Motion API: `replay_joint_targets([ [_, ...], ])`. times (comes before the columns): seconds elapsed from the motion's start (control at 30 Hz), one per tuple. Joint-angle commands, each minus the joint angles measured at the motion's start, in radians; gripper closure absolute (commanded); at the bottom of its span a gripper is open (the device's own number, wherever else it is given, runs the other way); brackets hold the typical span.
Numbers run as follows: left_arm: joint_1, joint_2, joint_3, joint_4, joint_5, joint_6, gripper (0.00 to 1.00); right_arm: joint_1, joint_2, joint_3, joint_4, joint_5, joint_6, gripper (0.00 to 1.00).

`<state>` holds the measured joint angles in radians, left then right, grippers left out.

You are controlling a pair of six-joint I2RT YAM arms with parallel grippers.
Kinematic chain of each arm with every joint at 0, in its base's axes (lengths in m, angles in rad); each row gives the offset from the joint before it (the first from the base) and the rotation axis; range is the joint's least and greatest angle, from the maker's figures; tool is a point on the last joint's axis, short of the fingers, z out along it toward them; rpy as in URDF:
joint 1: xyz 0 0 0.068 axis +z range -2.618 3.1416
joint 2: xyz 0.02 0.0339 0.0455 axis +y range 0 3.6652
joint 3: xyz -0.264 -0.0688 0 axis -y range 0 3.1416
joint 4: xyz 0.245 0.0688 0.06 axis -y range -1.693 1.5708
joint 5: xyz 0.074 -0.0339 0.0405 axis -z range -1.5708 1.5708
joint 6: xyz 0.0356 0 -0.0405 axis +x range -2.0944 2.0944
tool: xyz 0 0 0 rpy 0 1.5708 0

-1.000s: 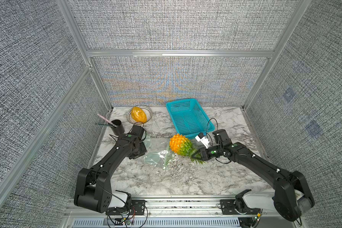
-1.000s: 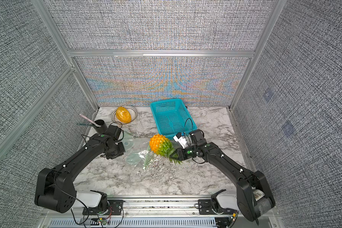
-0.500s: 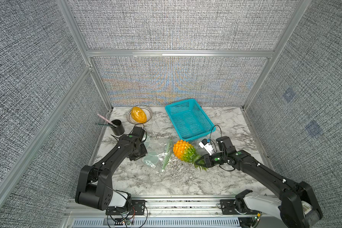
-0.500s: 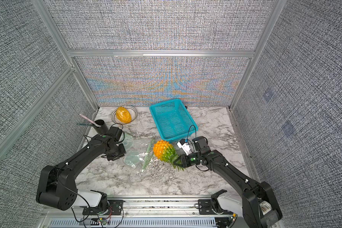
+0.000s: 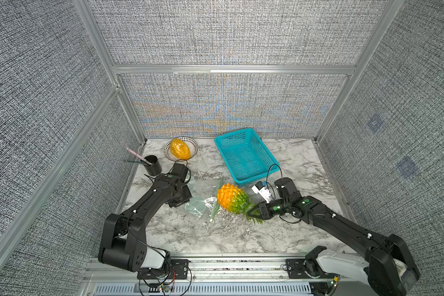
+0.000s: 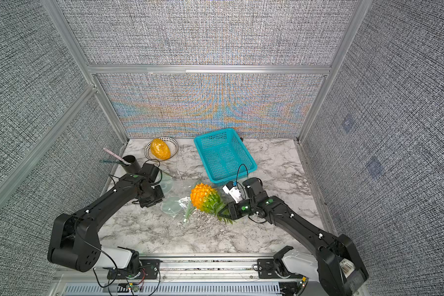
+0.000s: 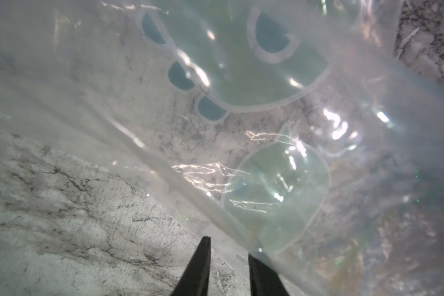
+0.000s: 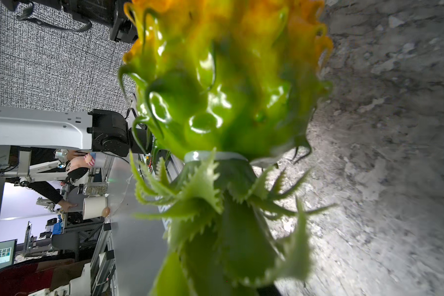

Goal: Open the zip-top bag and take out the pineapple
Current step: Move the basket to the center of the board.

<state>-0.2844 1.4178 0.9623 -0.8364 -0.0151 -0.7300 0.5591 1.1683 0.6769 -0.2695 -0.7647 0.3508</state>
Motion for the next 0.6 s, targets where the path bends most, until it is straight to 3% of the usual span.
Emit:
replay_joint_targets([
  [0.0,0.001,0.0,-0.005,0.011,0.006,0.006,0.7,0.004,0.016,0.019,0.113,-0.009,0.03,0.87],
  [0.57,0.001,-0.028,-0.032,0.009,0.007,-0.008,0.71,0.001,0.292,0.333,0.01,-0.045,-0.147,0.88],
])
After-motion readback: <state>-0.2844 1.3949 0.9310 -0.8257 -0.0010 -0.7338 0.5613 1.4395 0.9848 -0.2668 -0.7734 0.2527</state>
